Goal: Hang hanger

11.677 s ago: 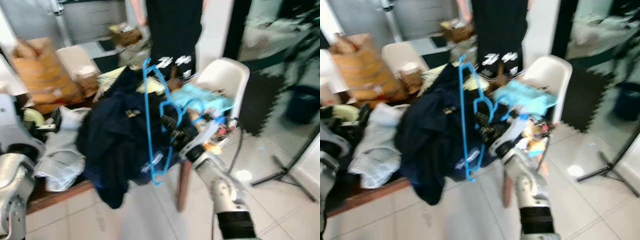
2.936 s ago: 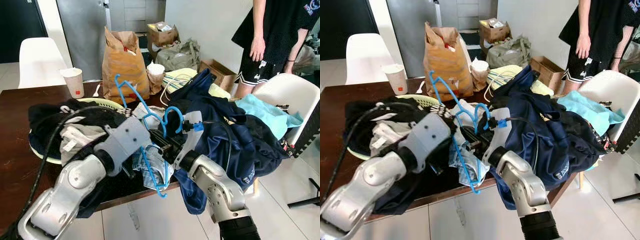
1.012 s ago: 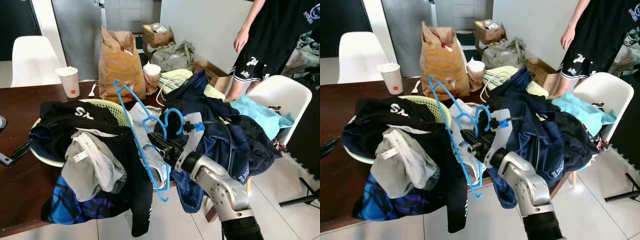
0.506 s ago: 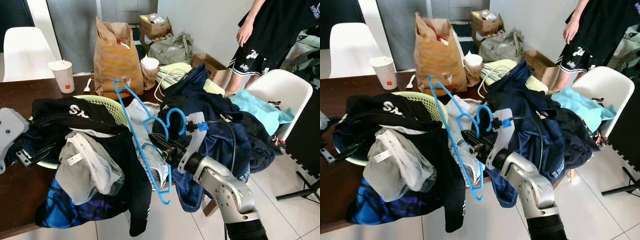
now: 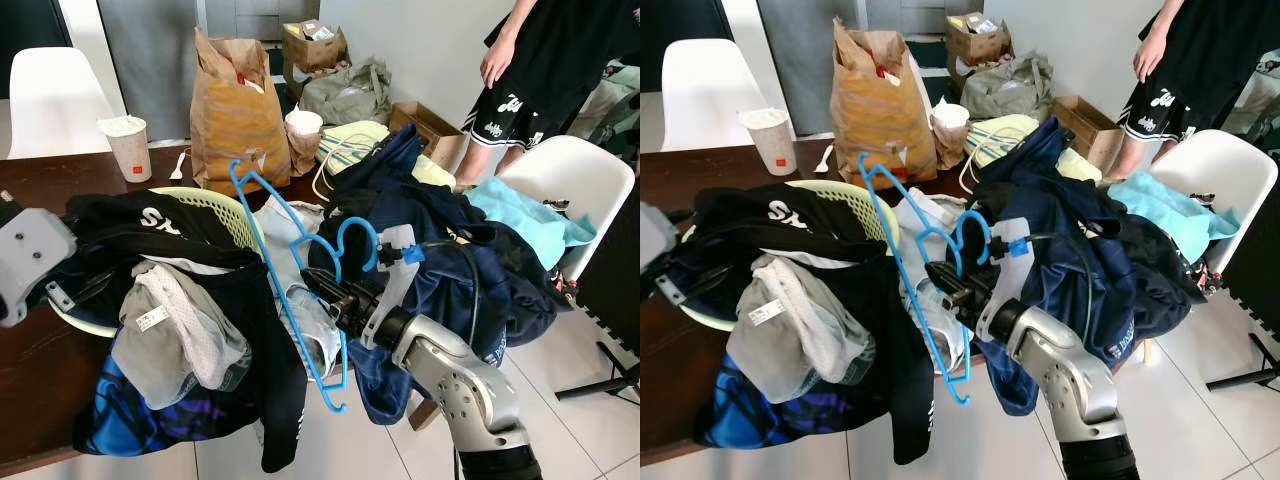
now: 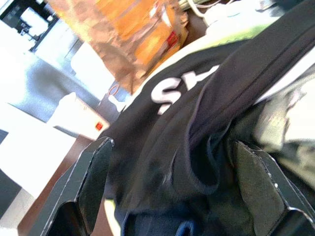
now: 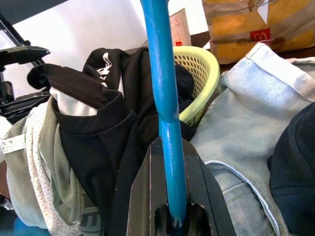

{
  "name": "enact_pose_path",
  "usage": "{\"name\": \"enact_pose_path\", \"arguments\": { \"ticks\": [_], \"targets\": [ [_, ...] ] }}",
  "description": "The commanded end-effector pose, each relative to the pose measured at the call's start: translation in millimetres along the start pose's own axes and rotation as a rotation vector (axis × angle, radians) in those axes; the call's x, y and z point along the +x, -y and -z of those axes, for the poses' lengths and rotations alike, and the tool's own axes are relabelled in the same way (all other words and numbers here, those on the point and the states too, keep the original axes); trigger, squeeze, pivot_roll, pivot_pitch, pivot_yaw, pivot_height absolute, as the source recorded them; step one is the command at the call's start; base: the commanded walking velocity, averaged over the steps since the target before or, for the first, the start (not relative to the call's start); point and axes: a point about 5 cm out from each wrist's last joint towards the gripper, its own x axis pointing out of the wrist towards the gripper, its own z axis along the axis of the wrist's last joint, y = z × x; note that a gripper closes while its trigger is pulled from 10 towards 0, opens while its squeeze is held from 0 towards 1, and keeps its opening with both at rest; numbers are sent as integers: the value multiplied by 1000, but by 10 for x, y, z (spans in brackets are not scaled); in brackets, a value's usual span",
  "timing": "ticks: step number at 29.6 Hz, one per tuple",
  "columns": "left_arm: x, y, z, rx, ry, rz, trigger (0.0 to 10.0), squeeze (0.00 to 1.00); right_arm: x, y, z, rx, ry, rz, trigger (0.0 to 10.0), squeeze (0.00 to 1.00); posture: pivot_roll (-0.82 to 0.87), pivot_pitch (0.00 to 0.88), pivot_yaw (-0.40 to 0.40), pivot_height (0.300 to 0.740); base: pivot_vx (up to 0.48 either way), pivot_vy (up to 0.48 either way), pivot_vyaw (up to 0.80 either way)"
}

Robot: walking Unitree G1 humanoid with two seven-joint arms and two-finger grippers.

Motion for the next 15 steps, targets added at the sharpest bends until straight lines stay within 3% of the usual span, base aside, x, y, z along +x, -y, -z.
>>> {"name": "enact_pose_path", "arguments": {
  "ticks": [1, 10, 11, 12, 13, 15],
  "targets": [
    [57, 62, -13, -9, 20, 18, 10000, 0, -52, 27, -15, 3, 8, 23, 10000, 0, -84, 81, -63, 740, 0, 0, 0],
    [109, 127, -4, -17, 35, 52, 10000, 0, -72, 24, -22, 8, 7, 25, 10000, 0, -89, 82, -61, 740, 0, 0, 0],
    [121, 168, 14, -22, 36, 68, 2824, 0, -77, 23, -25, 8, 6, 25, 10000, 0, -91, 82, -60, 740, 0, 0, 0],
    [121, 168, 14, -22, 36, 68, 2824, 0, -77, 23, -25, 8, 6, 25, 10000, 0, -91, 82, -60, 740, 0, 0, 0],
    [125, 220, 41, -27, 27, 85, 0, 0, -75, 22, -28, 8, 6, 26, 10000, 0, -91, 82, -62, 740, 0, 0, 0],
    [125, 220, 41, -27, 27, 85, 0, 0, -75, 22, -28, 8, 6, 26, 10000, 0, -91, 82, -62, 740, 0, 0, 0]
  ]
}}
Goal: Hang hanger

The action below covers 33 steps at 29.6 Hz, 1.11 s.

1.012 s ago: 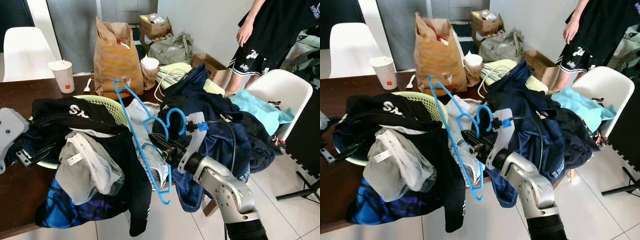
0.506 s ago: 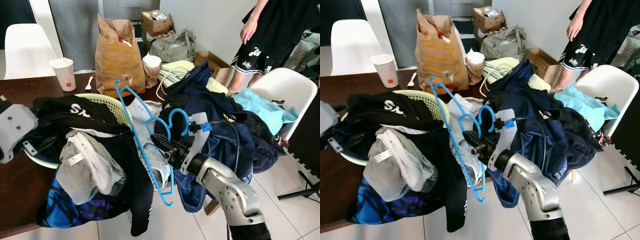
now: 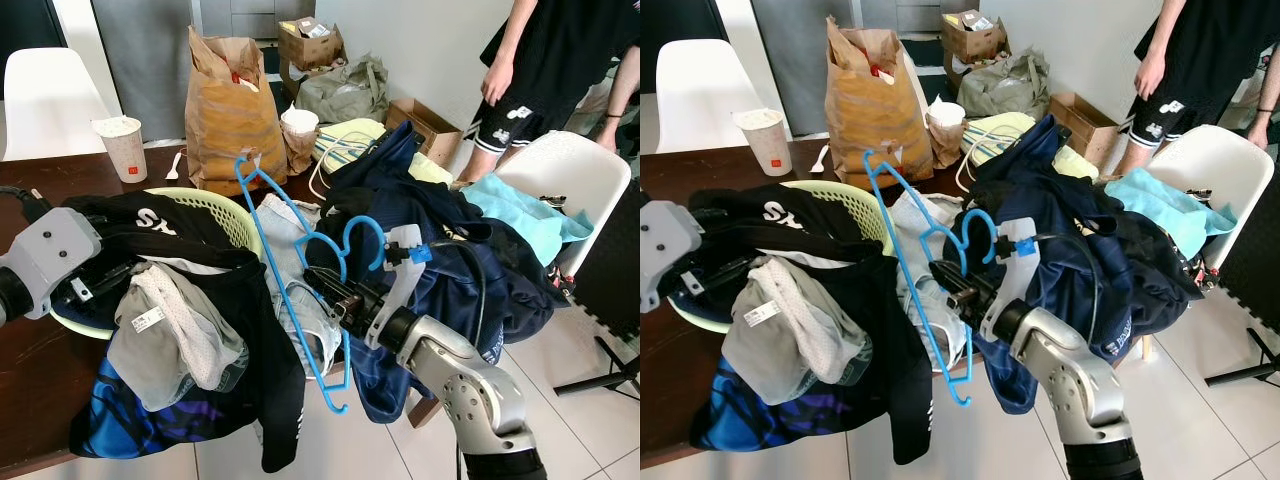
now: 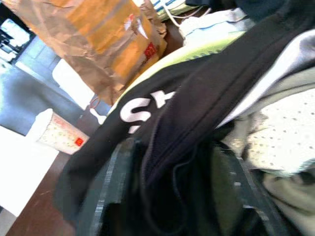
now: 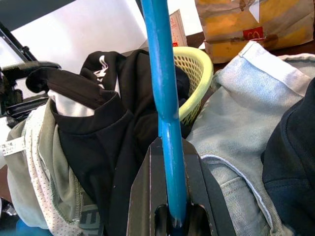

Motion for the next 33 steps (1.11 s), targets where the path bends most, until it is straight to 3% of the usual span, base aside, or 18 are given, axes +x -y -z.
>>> {"name": "enact_pose_path", "arguments": {
  "ticks": [1, 6, 9, 14, 15, 16, 17, 19, 20, 21, 22, 24, 26, 27, 29, 30, 32, 33],
  "targets": [
    [11, 100, 62, -20, -11, 33, 0, 0, -32, 6, -20, -11, 2, 15, 10000, 0, -89, 81, -62, 740, 0, 0, 0],
    [-7, 112, 75, 4, -29, 40, 0, 0, -17, 4, -18, -9, 1, 15, 10000, 0, -86, 74, -61, 740, 0, 0, 0],
    [-66, 21, 7, 52, -39, 7, 0, 0, 3, 2, -14, -4, 3, 15, 10000, 0, -80, 70, -59, 740, 0, 0, 0],
    [-76, -8, -7, 63, -41, -5, 0, 0, 6, 1, -13, -3, 3, 16, 10000, 0, -80, 70, -59, 740, 0, 0, 0],
    [-106, -241, -84, 116, -47, -98, 0, 0, 20, 1, -7, -1, 5, 15, 10000, 0, -60, 62, -53, 740, 0, 0, 0],
    [-106, -241, -84, 116, -47, -98, 0, 0, 20, 1, -7, -1, 5, 15, 10000, 0, -60, 62, -53, 740, 0, 0, 0],
    [-154, -530, -182, 178, -53, -212, 0, 0, 37, -1, 0, 4, 7, 14, 10000, 0, -52, 58, -49, 740, 0, 0, 0],
    [-154, -530, -182, 178, -53, -212, 0, 0, 37, -1, 0, 4, 7, 14, 10000, 0, -52, 58, -49, 740, 0, 0, 0],
    [-228, -837, -289, 238, -64, -333, 0, 0, 54, -5, 8, 7, 10, 13, 10000, 0, -45, 53, -43, 740, 0, 0, 0],
    [-228, -837, -289, 238, -64, -333, 0, 0, 54, -5, 8, 7, 10, 13, 10000, 0, -45, 53, -43, 740, 0, 0, 0],
    [-345, -1191, -407, 289, -82, -485, 0, 0, 71, -10, 17, 12, 14, 12, 10000, 0, -36, 49, -37, 740, 0, 0, 0],
    [-345, -1191, -407, 289, -82, -485, 0, 0, 71, -10, 17, 12, 14, 12, 10000, 0, -36, 49, -37, 740, 0, 0, 0],
    [-681, -1800, -597, 321, -133, -789, 0, 0, 101, -20, 34, 21, 23, 11, 10000, 0, -20, 41, -23, 740, 0, 0, 0],
    [-845, -1989, -663, 308, -148, -902, 0, 0, 111, -23, 38, 26, 27, 12, 10000, 0, -17, 40, -19, 740, 0, 0, 0],
    [-845, -1989, -663, 308, -148, -902, 0, 0, 111, -23, 38, 26, 27, 12, 10000, 0, -17, 40, -19, 740, 0, 0, 0],
    [-956, -2099, -693, 280, -156, -971, 0, 0, 117, -24, 40, 29, 31, 13, 10000, 0, -11, 39, -15, 740, 0, 0, 0],
    [-1002, -2145, -689, 242, -158, -999, 0, 0, 119, -25, 42, 32, 34, 15, 10000, 0, -8, 38, -12, 740, 0, 0, 0],
    [-984, -2144, -662, 195, -147, -990, 2275, 0, 121, -26, 43, 34, 36, 16, 10000, 0, -7, 39, -7, 740, 0, 0, 0]
  ]
}}
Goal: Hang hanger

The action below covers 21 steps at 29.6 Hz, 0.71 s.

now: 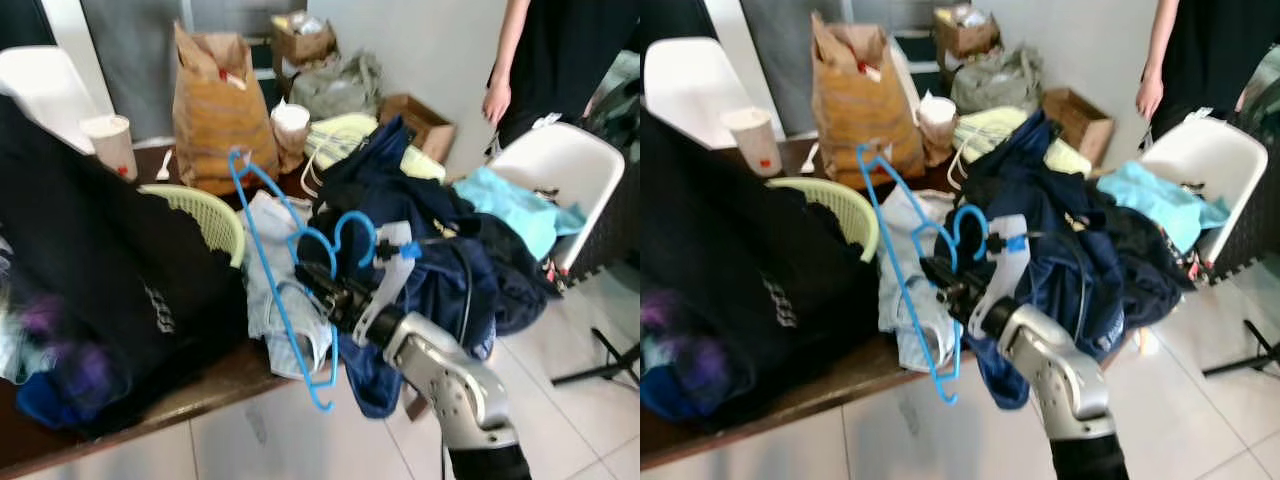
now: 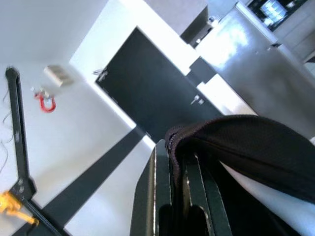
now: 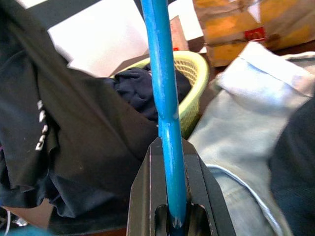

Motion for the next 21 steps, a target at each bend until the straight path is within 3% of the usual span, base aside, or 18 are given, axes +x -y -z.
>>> {"name": "enact_pose_path", "arguments": {
  "ticks": [1, 2, 3, 6, 7, 11, 12, 13, 14, 15, 16, 17, 18, 19, 20, 21],
  "targets": [
    [-8, 0, 84, -22, -46, 13, 2275, 0, 0, 16, 7, -4, 6, 14, 10000, 0, -7, 39, -7, 740, 0, 0, 0],
    [2, 87, 93, -70, -41, 50, 4235, 0, 2, 16, 7, -3, 8, 16, 10000, 0, -7, 38, -8, 740, 0, 0, 0],
    [4, 240, 92, -132, -27, 112, 8039, 0, 5, 15, 7, -2, 10, 17, 10000, 0, -7, 40, -12, 740, 0, 0, 0],
    [12, 340, 91, -170, -18, 150, 8039, 0, 8, 15, 7, -2, 11, 17, 10000, 0, -7, 40, -12, 740, 0, 0, 0],
    [10, 497, 39, -241, 16, 213, 10000, 0, 14, 13, 10, -2, 11, 16, 10000, 0, -5, 39, -17, 740, 0, 0, 0],
    [33, 628, -54, -311, 67, 268, 10000, 0, 25, 11, 16, 0, 10, 13, 10000, 0, -2, 36, -19, 740, 0, 0, 0],
    [85, 565, -198, -346, 126, 259, 10000, 0, 32, 10, 20, 1, 10, 11, 10000, 0, 3, 35, -18, 740, 0, 0, 0],
    [85, 565, -198, -346, 126, 259, 10000, 0, 32, 10, 20, 1, 10, 11, 10000, 0, 3, 35, -18, 740, 0, 0, 0],
    [136, 476, -325, -363, 175, 239, 10000, 0, 41, 11, 24, 3, 10, 10, 10000, 0, 7, 32, -16, 740, 0, 0, 0],
    [136, 476, -325, -363, 175, 239, 10000, 0, 41, 11, 24, 3, 10, 10, 10000, 0, 7, 32, -16, 740, 0, 0, 0],
    [180, 360, -503, -375, 241, 216, 10000, 0, 49, 12, 27, 4, 10, 9, 10000, 0, 11, 31, -15, 740, 255, 0, 0],
    [180, 360, -503, -375, 241, 216, 10000, 0, 49, 12, 27, 4, 10, 9, 10000, 0, 11, 31, -15, 740, 255, 0, 0],
    [212, 143, -891, -395, 380, 181, 10000, 0, 64, 15, 32, 6, 13, 9, 10000, 0, 14, 26, -12, 740, 274, 0, 0],
    [200, 46, -1106, -402, 457, 168, 10000, 0, 72, 15, 34, 7, 15, 10, 10000, 0, 17, 23, -10, 740, 274, 0, 0],
    [200, 46, -1106, -402, 457, 168, 10000, 0, 72, 15, 34, 7, 15, 10, 10000, 0, 17, 23, -10, 740, 274, 0, 0],
    [181, -8, -1232, -408, 502, 166, 10000, 0, 78, 15, 36, 7, 16, 10, 10000, 0, 17, 22, -10, 740, 274, 0, 0]
  ]
}}
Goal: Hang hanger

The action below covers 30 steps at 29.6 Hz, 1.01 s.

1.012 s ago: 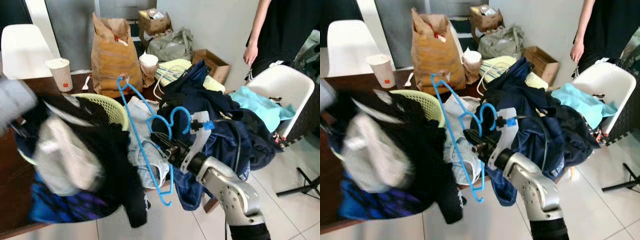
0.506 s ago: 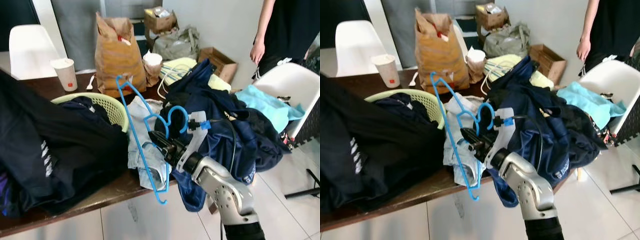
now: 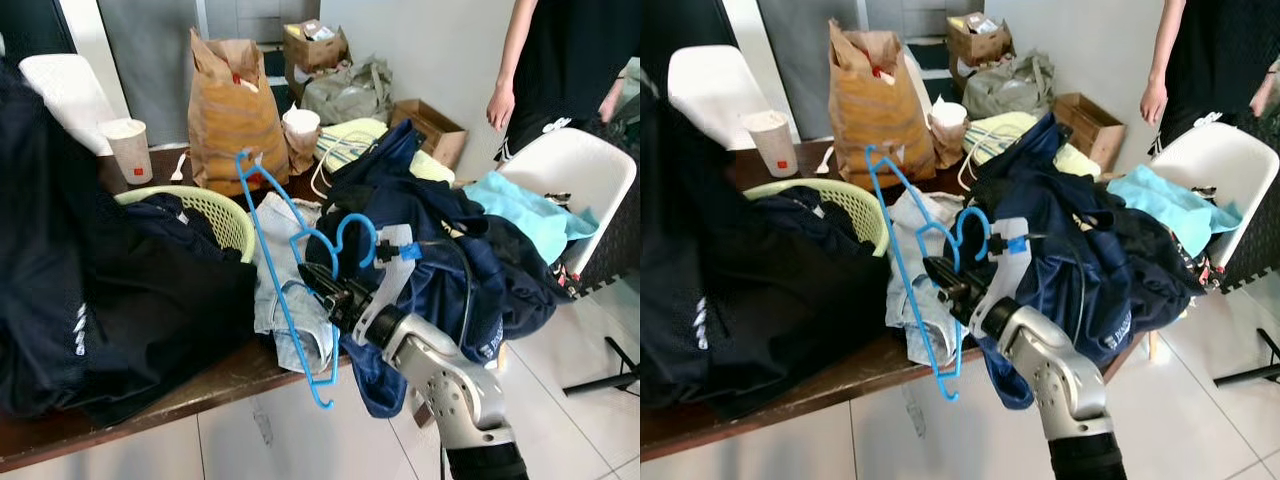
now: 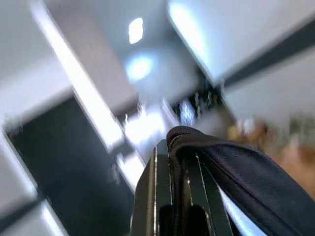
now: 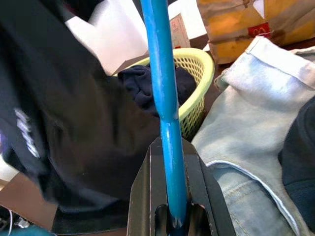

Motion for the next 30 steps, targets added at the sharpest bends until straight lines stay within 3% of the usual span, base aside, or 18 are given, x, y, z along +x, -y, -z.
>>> {"name": "enact_pose_path", "arguments": {
  "ticks": [1, 4, 7, 8, 12, 14, 16, 17, 18, 19, 20, 21, 22, 23, 26, 28, 30],
  "targets": [
    [32, -44, -282, 15, 100, 4, 10000, 0, 33, -8, -36, -17, 13, -6, 10000, 0, 17, 22, -10, 740, 274, 0, 0],
    [91, -28, -723, -3, 244, 18, 10000, 0, 56, -10, -25, -15, 16, -7, 10000, 0, 21, 12, -6, 740, 270, 0, 0],
    [107, -4, -854, -21, 286, 34, 10000, 0, 67, -10, -21, -12, 18, -8, 10000, 0, 24, 5, -1, 740, 268, 0, 0],
    [129, 58, -972, -68, 321, 69, 10000, 0, 85, -10, -13, -8, 21, -9, 10000, 0, 27, 0, 1, 740, 255, 0, 0],
    [153, 160, -1001, -123, 315, 127, 10000, 0, 103, -10, -6, -6, 23, -10, 10000, 0, 28, 0, 4, 740, 127, 0, 0],
    [151, 414, -1010, -221, 300, 266, 10000, 0, 126, -12, 3, -1, 27, -11, 10000, 0, 29, 0, 10, 740, 0, 0, 0],
    [151, 414, -1010, -221, 300, 266, 10000, 0, 126, -12, 3, -1, 27, -11, 10000, 0, 29, 0, 10, 740, 0, 0, 0],
    [124, 543, -1027, -269, 299, 352, 10000, 0, 134, -12, 8, 2, 28, -11, 10000, 0, 30, 0, 11, 740, 0, 0, 0],
    [124, 543, -1027, -269, 299, 352, 10000, 0, 134, -12, 8, 2, 28, -11, 10000, 0, 30, 0, 11, 740, 0, 0, 0],
    [69, 680, -1065, -309, 302, 451, 10000, 0, 141, -10, 15, 5, 30, -11, 10000, 0, 30, 0, 12, 740, 0, 0, 0],
    [69, 680, -1065, -309, 302, 451, 10000, 0, 141, -10, 15, 5, 30, -11, 10000, 0, 30, 0, 12, 740, 0, 0, 0],
    [0, 824, -1100, -349, 301, 548, 10000, 0, 150, -10, 21, 8, 31, -11, 10000, 0, 32, 0, 12, 740, -480, 0, 0],
    [0, 824, -1100, -349, 301, 548, 10000, 0, 150, -10, 21, 8, 31, -11, 10000, 0, 32, 0, 12, 740, -480, 0, 0],
    [-52, 925, -1123, -378, 294, 610, 10000, 0, 156, -10, 25, 11, 33, -12, 10000, 0, 32, 0, 12, 740, -480, 0, 0],
    [-89, 1013, -1138, -416, 289, 650, 10000, 0, 164, -10, 28, 13, 34, -13, 10000, 0, 33, 0, 12, 740, -480, 0, 0],
    [-149, 1190, -1137, -484, 287, 706, 10000, 0, 171, -9, 33, 18, 35, -16, 10000, 0, 34, 0, 10, 740, -480, 0, 0],
    [-176, 1264, -1132, -510, 288, 726, 10000, 0, 175, -9, 37, 20, 35, -17, 10000, 0, 32, 0, 13, 740, -480, 0, 0]
  ]
}}
